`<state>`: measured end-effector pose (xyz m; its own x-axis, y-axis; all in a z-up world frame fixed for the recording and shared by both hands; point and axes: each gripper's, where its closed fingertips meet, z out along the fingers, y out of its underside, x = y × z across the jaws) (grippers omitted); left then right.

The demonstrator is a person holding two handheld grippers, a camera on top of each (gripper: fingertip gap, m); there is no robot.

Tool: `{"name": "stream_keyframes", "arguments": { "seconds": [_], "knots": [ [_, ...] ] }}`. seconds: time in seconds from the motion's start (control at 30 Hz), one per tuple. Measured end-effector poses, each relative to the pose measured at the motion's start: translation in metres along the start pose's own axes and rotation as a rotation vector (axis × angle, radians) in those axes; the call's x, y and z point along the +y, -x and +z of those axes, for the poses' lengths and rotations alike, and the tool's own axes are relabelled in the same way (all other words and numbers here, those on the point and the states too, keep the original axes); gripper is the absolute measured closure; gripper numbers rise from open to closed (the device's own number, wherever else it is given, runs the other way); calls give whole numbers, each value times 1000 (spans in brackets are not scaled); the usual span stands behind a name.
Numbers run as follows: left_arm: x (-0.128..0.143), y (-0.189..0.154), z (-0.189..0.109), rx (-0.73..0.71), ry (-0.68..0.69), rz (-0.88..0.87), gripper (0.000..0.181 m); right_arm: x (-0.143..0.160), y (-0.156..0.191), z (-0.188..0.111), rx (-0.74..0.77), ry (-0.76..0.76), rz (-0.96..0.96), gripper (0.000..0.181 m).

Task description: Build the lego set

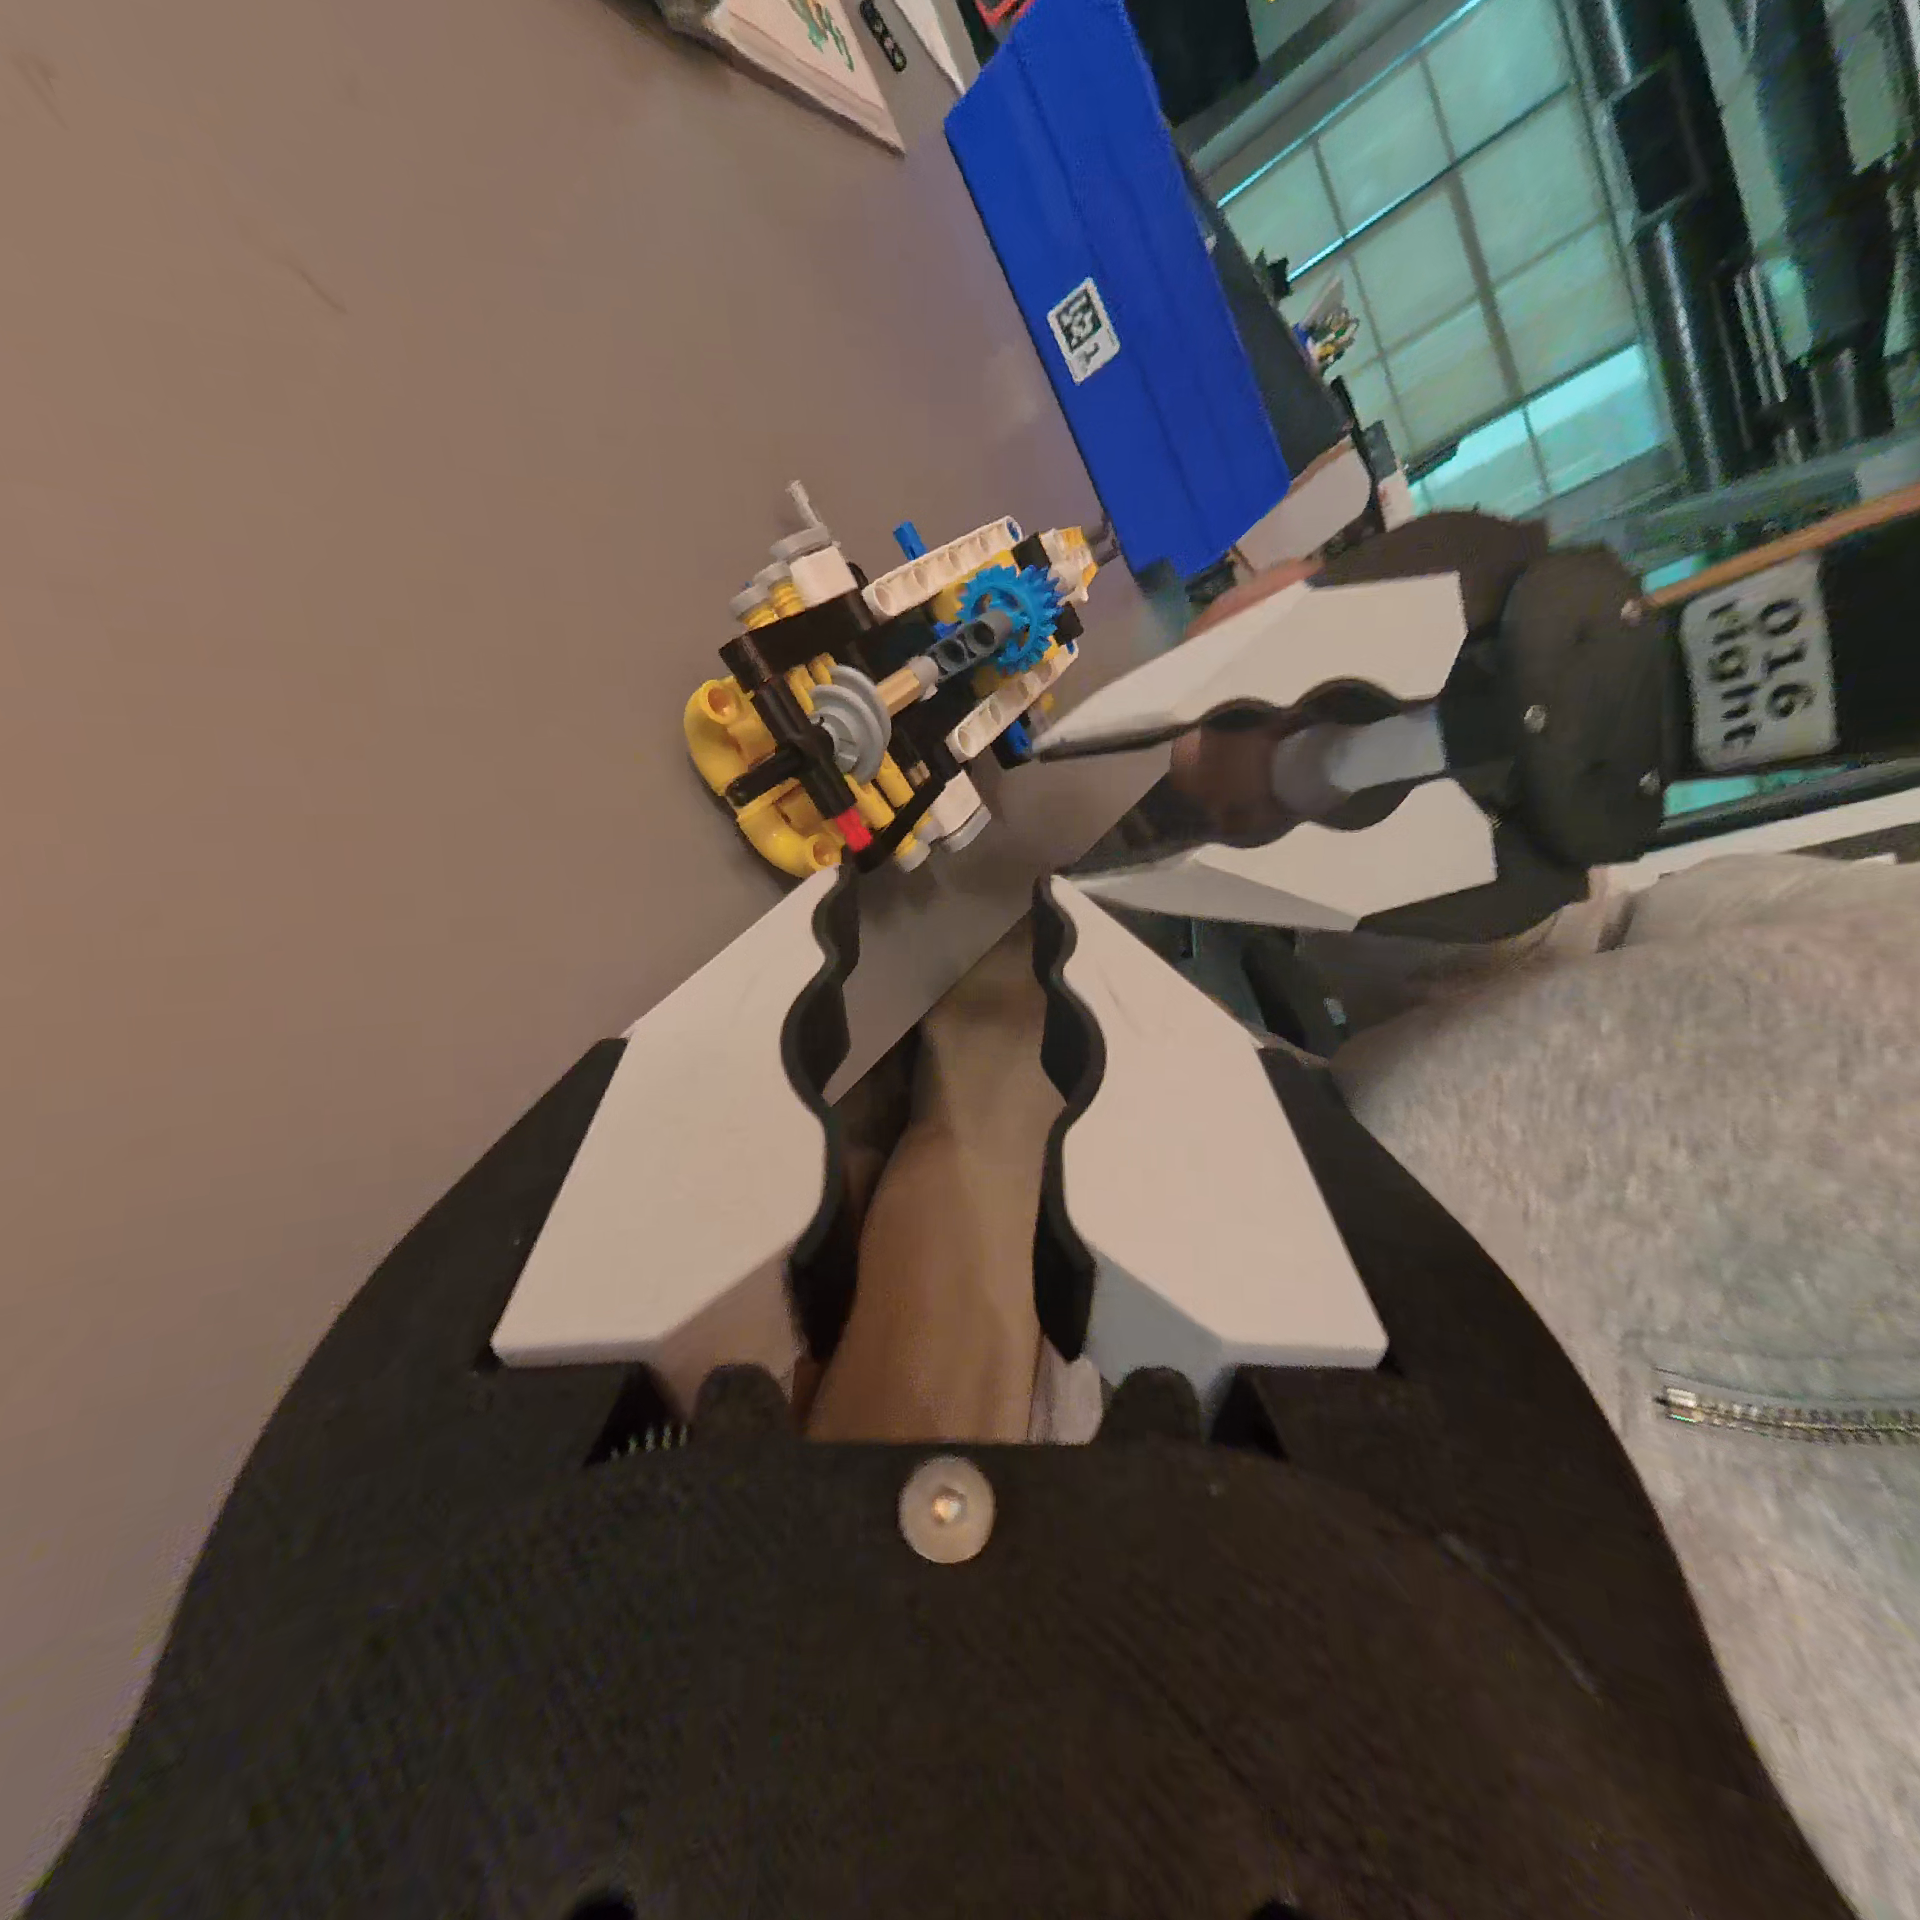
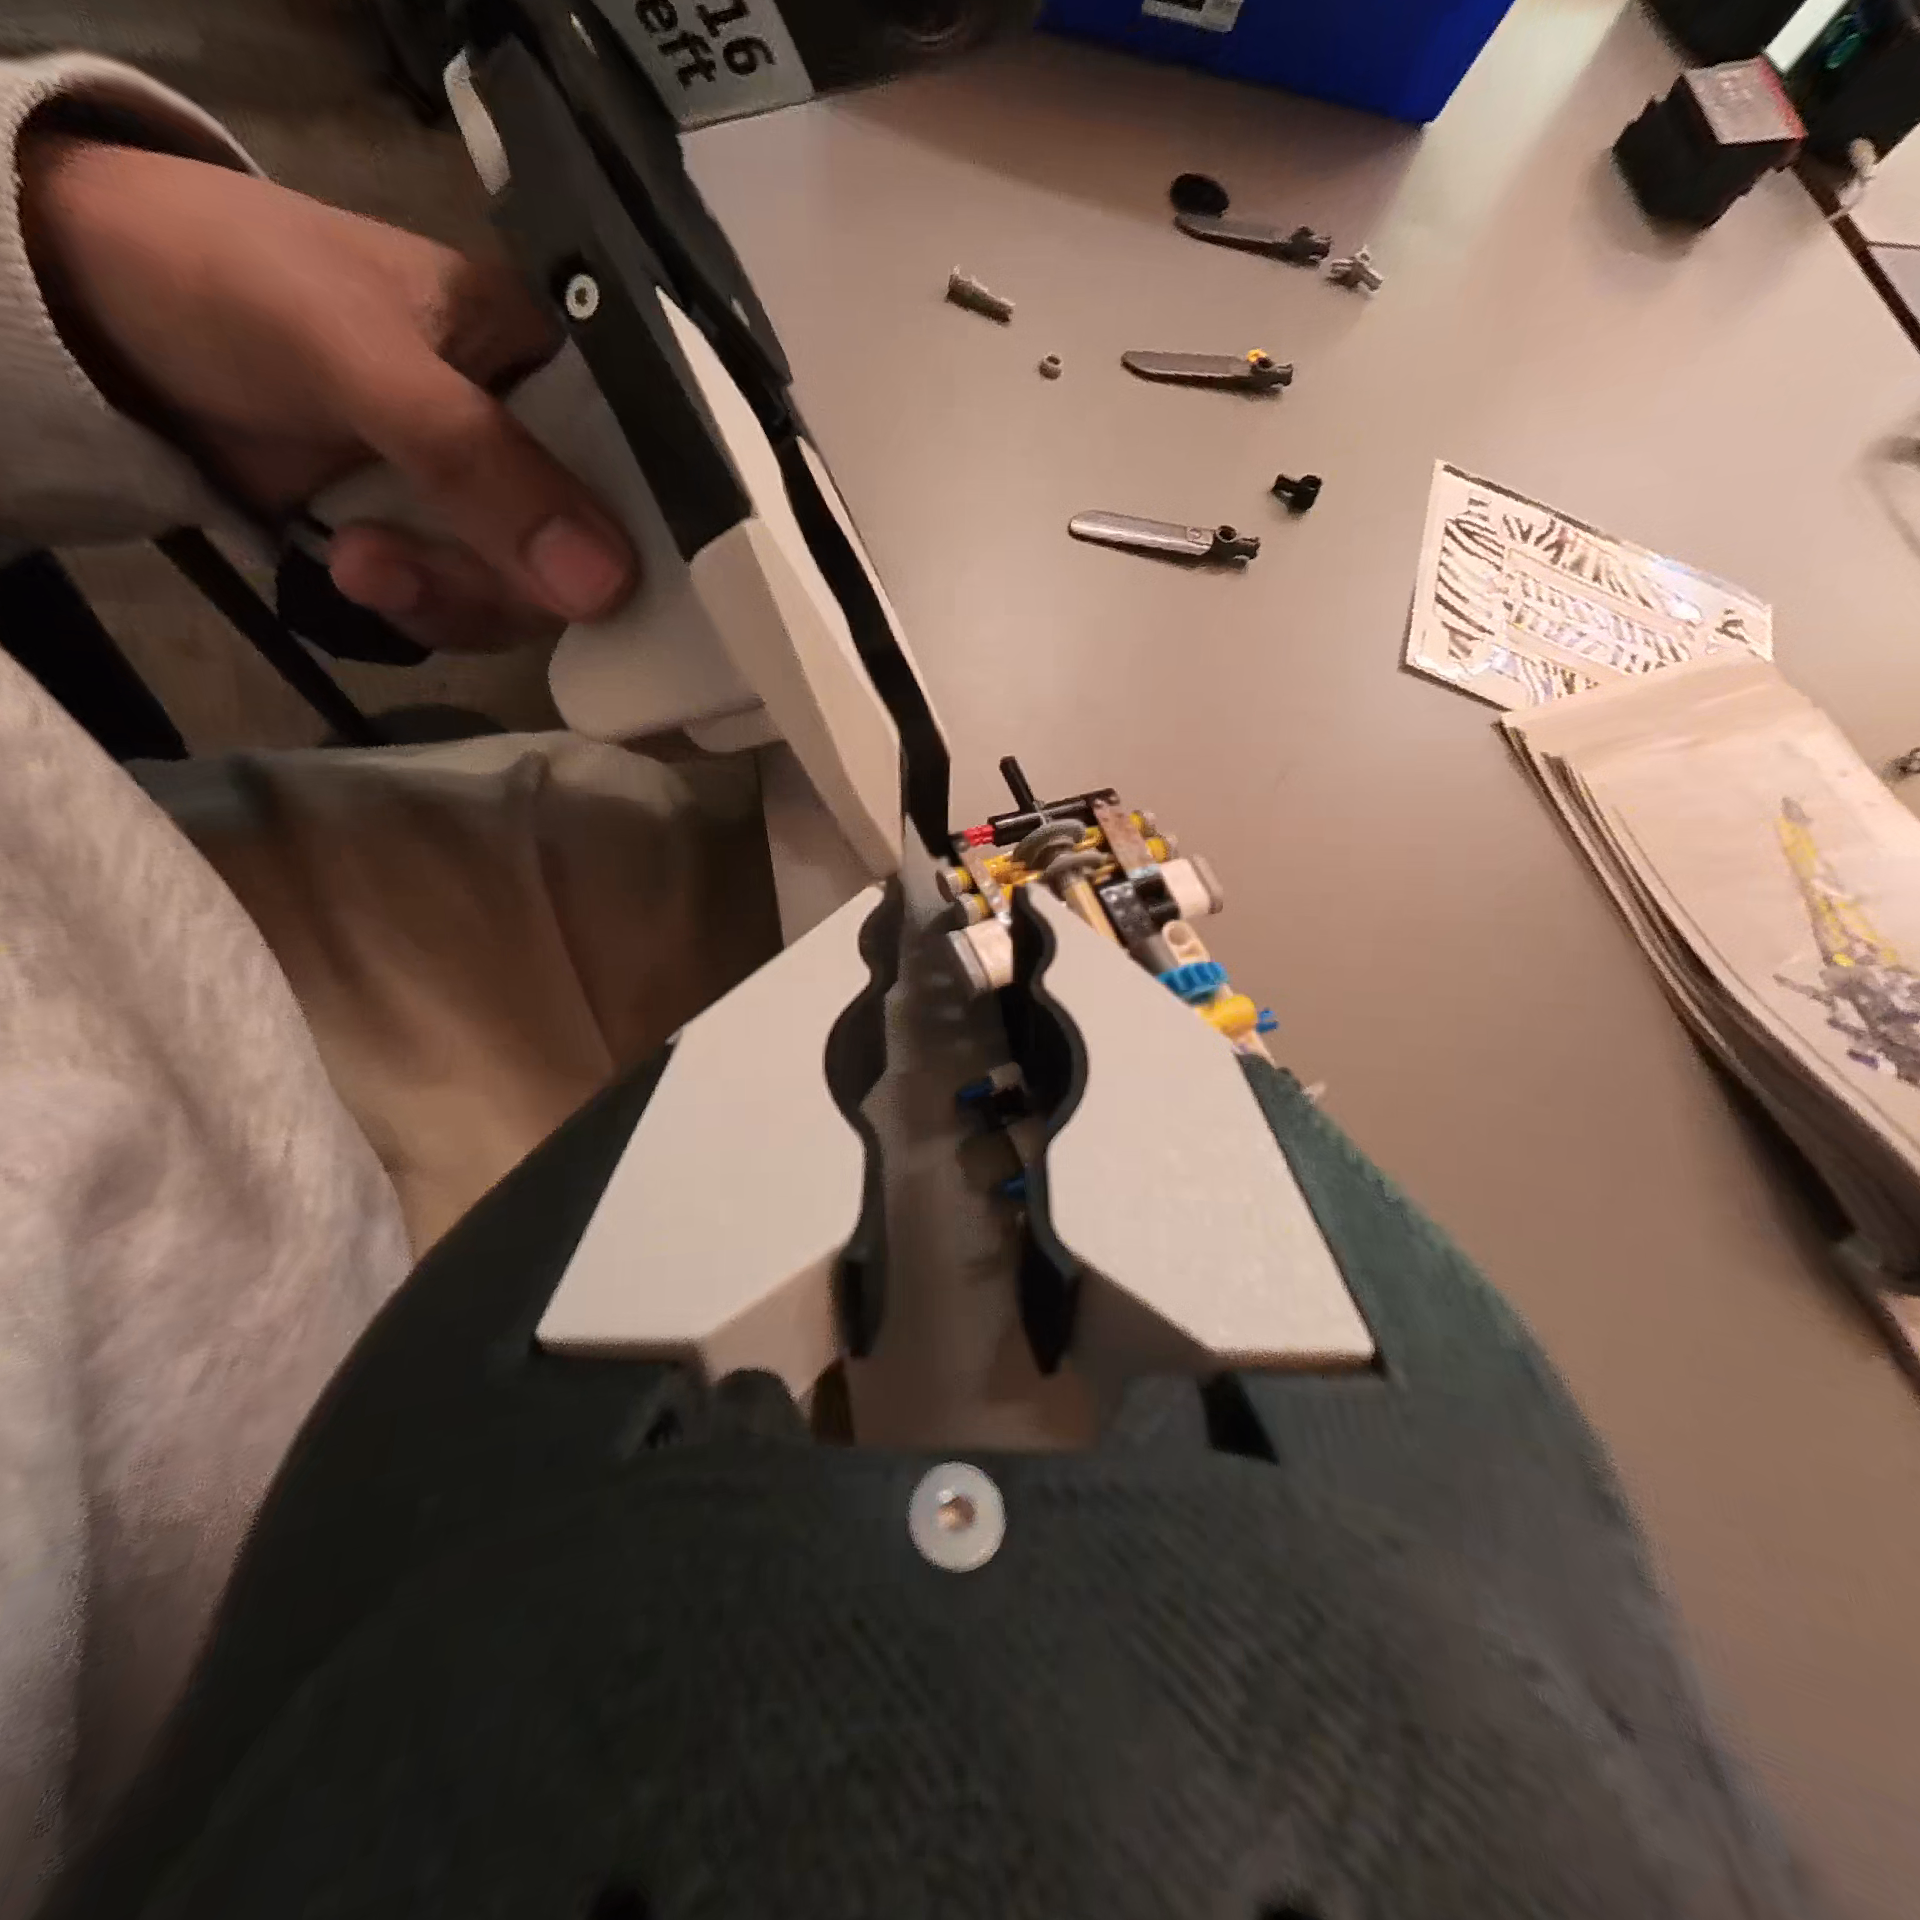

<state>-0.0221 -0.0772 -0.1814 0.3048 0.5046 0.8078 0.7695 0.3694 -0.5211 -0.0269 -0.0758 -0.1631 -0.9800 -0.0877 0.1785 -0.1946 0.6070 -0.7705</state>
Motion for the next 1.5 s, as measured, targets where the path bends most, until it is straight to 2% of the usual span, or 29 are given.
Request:
{"name": "stream_keyframes", "arguments": {
  "seconds": [0.03,0.13,0.3,0.4,0.5,0.6,0.67,0.73,0.83,1.0,1.37,1.47,1.5],
  "knots": [
    [-3,0,-2,2,-15,-4,150,0,2,-1,8,-20,27,162],
    [-9,2,-4,-11,-51,-6,150,3,10,-6,19,-105,186,156],
    [1,-11,15,18,-9,12,148,33,10,-16,57,-84,370,154],
    [17,-30,39,67,56,56,145,53,-1,-36,103,-94,538,152],
    [39,-60,60,175,147,113,145,69,-5,-59,108,-153,714,150],
    [45,-81,58,237,185,209,151,76,2,-72,71,-231,878,149],
    [25,-70,51,133,109,287,151,73,4,-74,47,-309,986,145],
    [3,-45,44,-31,35,317,148,77,4,-70,44,-340,1068,142],
    [3,-18,50,-142,86,234,145,81,3,-68,4,-386,1158,144],
    [22,-15,70,-110,156,194,147,77,1,-69,-99,-484,1281,153],
    [26,-26,83,-10,155,134,162,79,-8,-67,-196,-643,1457,157],
    [26,-31,84,30,155,115,163,81,-11,-69,-199,-673,1478,173],
    [26,-32,85,43,151,94,164,81,-12,-70,-200,-678,1479,174]
  ]
}}
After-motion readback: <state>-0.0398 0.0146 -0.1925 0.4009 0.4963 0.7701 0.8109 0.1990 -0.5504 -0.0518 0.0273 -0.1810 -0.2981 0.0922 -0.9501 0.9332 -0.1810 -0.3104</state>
